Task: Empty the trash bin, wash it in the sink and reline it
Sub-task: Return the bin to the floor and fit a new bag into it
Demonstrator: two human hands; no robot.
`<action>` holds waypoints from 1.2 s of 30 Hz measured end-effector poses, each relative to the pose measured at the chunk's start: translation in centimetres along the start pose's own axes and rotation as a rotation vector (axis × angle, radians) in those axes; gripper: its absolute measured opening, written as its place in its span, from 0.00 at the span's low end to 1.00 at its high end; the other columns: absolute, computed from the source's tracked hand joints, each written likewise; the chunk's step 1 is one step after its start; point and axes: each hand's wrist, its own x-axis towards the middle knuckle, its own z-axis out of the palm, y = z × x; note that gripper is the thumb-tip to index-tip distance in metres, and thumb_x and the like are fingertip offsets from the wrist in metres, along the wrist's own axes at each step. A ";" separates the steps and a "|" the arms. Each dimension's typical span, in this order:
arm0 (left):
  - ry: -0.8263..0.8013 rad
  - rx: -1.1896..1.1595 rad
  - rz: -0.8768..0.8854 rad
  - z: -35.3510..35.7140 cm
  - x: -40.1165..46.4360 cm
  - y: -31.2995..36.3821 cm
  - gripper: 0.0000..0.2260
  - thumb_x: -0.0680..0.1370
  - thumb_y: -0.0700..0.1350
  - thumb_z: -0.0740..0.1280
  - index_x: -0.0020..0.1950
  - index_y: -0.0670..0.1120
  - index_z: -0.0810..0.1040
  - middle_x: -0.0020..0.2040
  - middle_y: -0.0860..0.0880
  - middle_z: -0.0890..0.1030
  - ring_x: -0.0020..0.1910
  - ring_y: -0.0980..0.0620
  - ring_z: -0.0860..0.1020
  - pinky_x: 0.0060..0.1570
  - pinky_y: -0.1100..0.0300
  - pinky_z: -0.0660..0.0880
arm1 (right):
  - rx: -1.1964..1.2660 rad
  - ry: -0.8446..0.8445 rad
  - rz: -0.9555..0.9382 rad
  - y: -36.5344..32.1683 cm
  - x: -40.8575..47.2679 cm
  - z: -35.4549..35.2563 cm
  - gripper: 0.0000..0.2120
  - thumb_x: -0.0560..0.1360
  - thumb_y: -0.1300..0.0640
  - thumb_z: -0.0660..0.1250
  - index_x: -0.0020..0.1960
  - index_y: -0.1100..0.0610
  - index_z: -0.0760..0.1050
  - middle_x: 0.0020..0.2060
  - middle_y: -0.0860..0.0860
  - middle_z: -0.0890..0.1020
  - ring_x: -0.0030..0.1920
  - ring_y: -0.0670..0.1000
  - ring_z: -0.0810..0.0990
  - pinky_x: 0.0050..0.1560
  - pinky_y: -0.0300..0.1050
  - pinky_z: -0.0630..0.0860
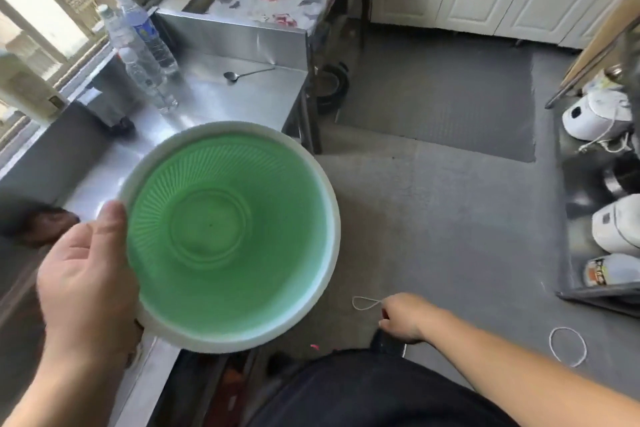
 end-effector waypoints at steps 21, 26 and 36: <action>-0.254 0.474 -0.258 28.5 -1.8 -6.0 0.35 0.75 0.69 0.54 0.40 0.35 0.76 0.39 0.35 0.78 0.37 0.38 0.76 0.36 0.46 0.73 | 0.408 -0.072 0.338 23.0 -3.5 4.2 0.12 0.79 0.47 0.60 0.46 0.54 0.76 0.47 0.55 0.78 0.47 0.54 0.76 0.41 0.43 0.66; -0.354 0.592 -0.274 33.5 4.0 -6.4 0.32 0.80 0.62 0.54 0.41 0.33 0.75 0.40 0.36 0.75 0.38 0.40 0.72 0.34 0.50 0.66 | 0.518 -0.033 0.357 22.9 -0.1 -2.6 0.10 0.78 0.48 0.60 0.40 0.51 0.68 0.41 0.51 0.74 0.44 0.52 0.71 0.39 0.44 0.66; -0.479 0.651 -0.383 46.3 15.3 -4.2 0.29 0.71 0.68 0.56 0.45 0.43 0.77 0.38 0.46 0.77 0.40 0.39 0.78 0.43 0.46 0.76 | 0.714 0.219 0.474 25.0 7.8 -18.1 0.16 0.76 0.48 0.61 0.36 0.57 0.72 0.30 0.51 0.74 0.33 0.52 0.72 0.34 0.45 0.64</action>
